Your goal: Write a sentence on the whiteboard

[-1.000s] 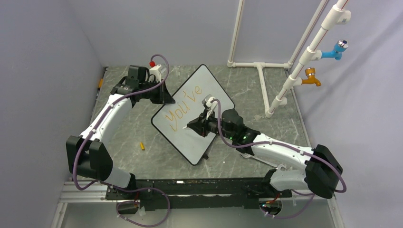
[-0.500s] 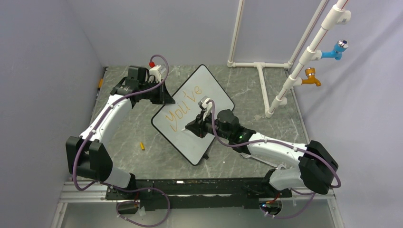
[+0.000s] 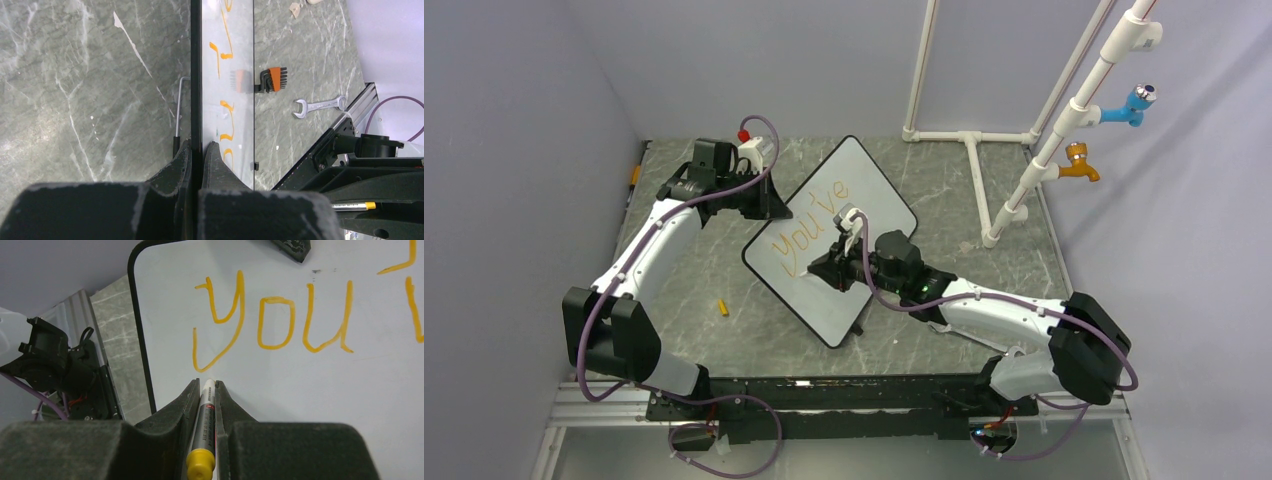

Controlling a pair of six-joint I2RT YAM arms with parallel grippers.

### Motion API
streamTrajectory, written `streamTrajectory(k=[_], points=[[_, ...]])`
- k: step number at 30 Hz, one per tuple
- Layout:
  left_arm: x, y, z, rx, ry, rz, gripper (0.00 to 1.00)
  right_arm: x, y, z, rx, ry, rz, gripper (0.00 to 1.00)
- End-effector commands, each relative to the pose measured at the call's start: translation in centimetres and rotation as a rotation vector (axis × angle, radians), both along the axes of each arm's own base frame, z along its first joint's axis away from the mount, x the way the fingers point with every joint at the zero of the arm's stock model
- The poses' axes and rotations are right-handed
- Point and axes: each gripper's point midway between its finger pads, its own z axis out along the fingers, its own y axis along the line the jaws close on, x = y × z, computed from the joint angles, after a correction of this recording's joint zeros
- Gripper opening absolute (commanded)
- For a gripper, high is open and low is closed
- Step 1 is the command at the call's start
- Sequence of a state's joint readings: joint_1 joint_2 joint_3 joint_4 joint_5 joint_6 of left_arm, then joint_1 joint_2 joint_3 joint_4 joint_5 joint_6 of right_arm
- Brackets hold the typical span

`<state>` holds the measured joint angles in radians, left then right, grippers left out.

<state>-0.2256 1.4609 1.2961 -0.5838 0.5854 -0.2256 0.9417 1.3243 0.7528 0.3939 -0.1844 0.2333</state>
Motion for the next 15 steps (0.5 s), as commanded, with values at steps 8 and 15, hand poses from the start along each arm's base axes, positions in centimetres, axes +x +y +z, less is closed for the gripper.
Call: streamTrajectory(k=[8, 15], points=[[2.8, 3.9, -0.4, 0.198, -0.154, 0.103, 0.00, -0.8, 1.0, 1.0, 0.012, -0.054, 0.021, 0.00], [2.8, 3.9, -0.3, 0.197, -0.154, 0.104, 0.00, -1.4, 0.2, -0.4, -0.018, -0.044, 0.001, 0.00]])
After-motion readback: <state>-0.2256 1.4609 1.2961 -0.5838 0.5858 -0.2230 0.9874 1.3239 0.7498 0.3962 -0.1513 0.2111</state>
